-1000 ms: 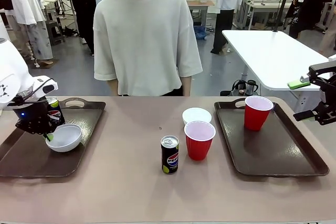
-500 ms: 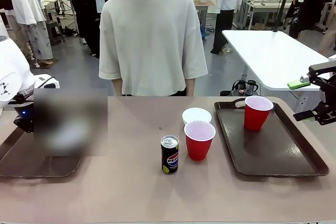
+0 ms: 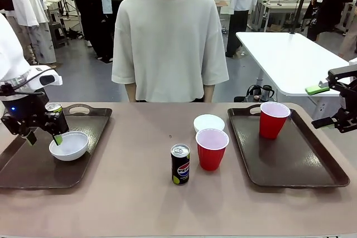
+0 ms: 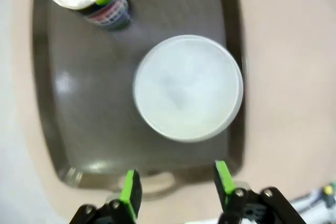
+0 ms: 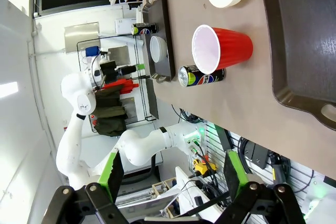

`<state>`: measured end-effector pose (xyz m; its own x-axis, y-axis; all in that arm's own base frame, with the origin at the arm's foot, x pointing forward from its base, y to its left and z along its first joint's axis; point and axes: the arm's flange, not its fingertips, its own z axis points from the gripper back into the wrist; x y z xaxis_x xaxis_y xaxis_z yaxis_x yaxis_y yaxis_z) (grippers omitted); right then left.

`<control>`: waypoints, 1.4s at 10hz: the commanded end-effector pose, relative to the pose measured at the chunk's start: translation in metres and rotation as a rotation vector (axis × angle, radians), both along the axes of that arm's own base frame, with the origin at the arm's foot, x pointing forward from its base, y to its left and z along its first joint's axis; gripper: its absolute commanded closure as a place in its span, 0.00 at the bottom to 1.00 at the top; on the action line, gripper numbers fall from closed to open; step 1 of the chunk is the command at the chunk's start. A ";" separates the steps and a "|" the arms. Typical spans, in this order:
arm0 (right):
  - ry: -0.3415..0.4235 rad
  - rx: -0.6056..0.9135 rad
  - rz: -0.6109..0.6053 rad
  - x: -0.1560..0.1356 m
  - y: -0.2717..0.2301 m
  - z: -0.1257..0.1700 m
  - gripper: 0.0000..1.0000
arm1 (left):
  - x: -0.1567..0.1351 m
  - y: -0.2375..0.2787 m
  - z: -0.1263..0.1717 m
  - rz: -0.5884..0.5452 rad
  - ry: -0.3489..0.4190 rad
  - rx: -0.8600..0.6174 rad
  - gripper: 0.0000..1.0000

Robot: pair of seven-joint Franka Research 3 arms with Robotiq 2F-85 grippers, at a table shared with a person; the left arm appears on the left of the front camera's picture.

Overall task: Prepare tableware on both trays.
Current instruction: Pick up a Picnic Bowl from the table and place it on a Handle tray.

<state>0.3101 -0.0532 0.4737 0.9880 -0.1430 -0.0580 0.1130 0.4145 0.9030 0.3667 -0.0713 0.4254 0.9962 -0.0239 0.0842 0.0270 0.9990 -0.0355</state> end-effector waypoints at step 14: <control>-0.008 0.009 0.006 0.000 0.000 0.001 0.00 | 0.001 0.133 0.068 -0.027 0.043 -1.020 0.18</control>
